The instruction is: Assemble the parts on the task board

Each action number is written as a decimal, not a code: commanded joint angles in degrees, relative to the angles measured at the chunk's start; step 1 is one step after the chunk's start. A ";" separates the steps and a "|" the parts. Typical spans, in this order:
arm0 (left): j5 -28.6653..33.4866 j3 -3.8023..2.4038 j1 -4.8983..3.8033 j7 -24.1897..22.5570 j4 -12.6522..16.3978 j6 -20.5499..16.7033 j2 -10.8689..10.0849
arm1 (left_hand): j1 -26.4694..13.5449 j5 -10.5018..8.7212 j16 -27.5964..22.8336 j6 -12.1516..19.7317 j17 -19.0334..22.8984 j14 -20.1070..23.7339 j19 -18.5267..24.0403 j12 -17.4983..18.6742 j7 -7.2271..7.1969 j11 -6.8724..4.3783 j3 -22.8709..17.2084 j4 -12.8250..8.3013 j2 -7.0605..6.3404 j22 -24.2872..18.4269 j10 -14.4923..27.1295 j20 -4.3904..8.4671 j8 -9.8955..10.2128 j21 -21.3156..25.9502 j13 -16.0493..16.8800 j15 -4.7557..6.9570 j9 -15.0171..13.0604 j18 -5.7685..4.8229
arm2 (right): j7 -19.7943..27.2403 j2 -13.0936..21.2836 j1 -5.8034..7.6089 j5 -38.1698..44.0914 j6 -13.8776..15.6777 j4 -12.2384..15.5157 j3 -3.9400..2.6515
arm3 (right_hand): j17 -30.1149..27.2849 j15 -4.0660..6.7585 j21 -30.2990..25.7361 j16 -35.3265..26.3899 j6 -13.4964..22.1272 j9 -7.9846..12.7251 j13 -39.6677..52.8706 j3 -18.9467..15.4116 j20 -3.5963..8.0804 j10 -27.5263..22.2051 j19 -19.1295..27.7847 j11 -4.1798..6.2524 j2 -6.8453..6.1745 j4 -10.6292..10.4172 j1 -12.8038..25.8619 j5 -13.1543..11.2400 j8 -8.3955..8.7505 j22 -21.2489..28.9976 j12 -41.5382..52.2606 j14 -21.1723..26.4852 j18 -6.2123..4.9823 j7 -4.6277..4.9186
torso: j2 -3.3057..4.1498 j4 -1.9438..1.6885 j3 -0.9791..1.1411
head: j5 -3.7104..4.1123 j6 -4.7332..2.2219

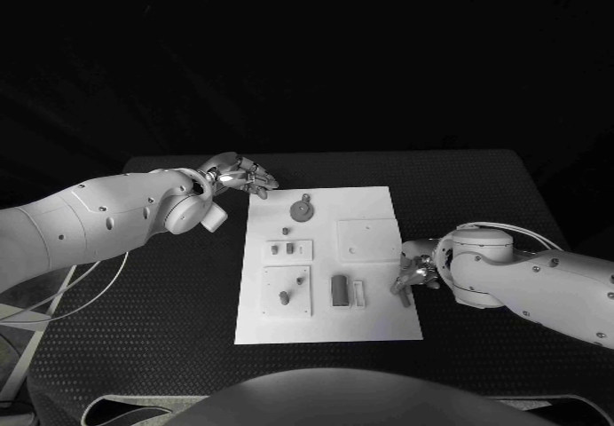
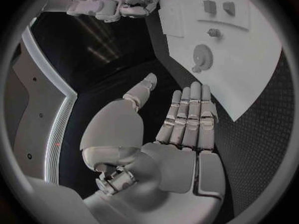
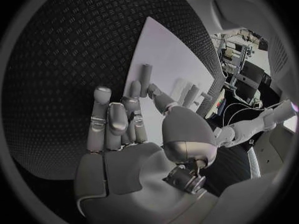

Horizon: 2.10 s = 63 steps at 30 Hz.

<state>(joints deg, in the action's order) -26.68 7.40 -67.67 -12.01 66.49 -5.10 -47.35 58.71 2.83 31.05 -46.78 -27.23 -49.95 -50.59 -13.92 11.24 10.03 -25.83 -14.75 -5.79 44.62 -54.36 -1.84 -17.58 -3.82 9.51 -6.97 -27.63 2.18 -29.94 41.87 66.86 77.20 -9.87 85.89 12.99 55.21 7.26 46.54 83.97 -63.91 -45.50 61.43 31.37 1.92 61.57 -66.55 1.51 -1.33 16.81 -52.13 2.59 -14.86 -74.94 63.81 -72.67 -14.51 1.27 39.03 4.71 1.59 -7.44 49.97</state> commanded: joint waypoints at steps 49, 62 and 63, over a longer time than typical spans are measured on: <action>-0.38 -0.03 -0.04 0.30 -0.07 1.63 0.27 | -0.70 0.01 -0.79 0.37 -0.57 -0.08 0.32 -0.45 -0.10 -0.02 0.38 0.23 0.71 -0.20 0.45 0.20 -0.16 -0.22 -0.24 -0.34 0.12 -0.88 | 1.78 -3.85 0.78 -27.18 11.66 -0.86 -0.87 | 0.84 0.31 0.96 0.80 3.97 0.00 -0.14 0.86 -0.14 1.24 -0.08 0.08 4.16 0.10 -4.88 0.24 3.17 -1.11 0.80 -0.52 -0.49 3.47 | 0.01 -0.05 -0.06 | -0.34 0.03; -0.67 -0.03 -0.04 0.67 -0.01 2.11 0.26 | -0.68 0.00 -0.89 0.36 -0.67 -0.06 0.36 -0.48 -0.10 -0.01 0.38 0.18 0.67 -0.22 0.47 0.18 -0.18 -0.21 -0.27 -0.36 0.12 -0.91 | 1.66 -4.56 -0.21 -27.04 10.95 -1.16 -0.72 | 0.71 0.31 0.96 0.76 4.06 0.03 -0.17 0.83 -0.15 1.27 -0.10 0.07 4.24 0.10 -4.79 0.24 3.25 -1.09 0.80 -0.48 -0.49 3.48 | 0.00 -0.01 -0.05 | -0.53 0.03; -0.67 -0.03 -0.04 0.66 0.03 2.13 0.26 | -0.69 0.00 -0.90 0.36 -0.68 -0.05 0.38 -0.49 -0.10 0.00 0.39 0.18 0.66 -0.23 0.48 0.17 -0.18 -0.20 -0.28 -0.37 0.13 -0.91 | 1.62 -4.59 -0.23 -27.04 10.60 -1.24 -0.68 | 0.74 0.31 0.96 0.76 4.06 0.03 -0.17 0.83 -0.15 1.28 -0.10 0.07 4.24 0.10 -4.78 0.24 3.25 -1.09 0.80 -0.50 -0.49 3.48 | -0.01 0.00 -0.05 | -0.55 0.03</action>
<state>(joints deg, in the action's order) -26.90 7.40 -67.67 -11.27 66.36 -4.05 -47.18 58.34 2.83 30.38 -46.78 -27.83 -49.95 -50.59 -14.14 11.24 10.03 -25.68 -14.59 -5.42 44.46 -54.36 -1.84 -17.58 -3.82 9.29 -6.97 -27.60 2.19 -28.61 37.36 66.70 50.31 1.48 84.73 12.27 55.99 7.31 47.35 84.48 -60.70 -45.45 61.32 31.64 1.71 62.15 -66.54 1.35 0.76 16.54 -55.08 2.65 -11.33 -74.92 64.29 -73.19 -13.93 3.70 39.06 4.65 1.56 -7.97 50.00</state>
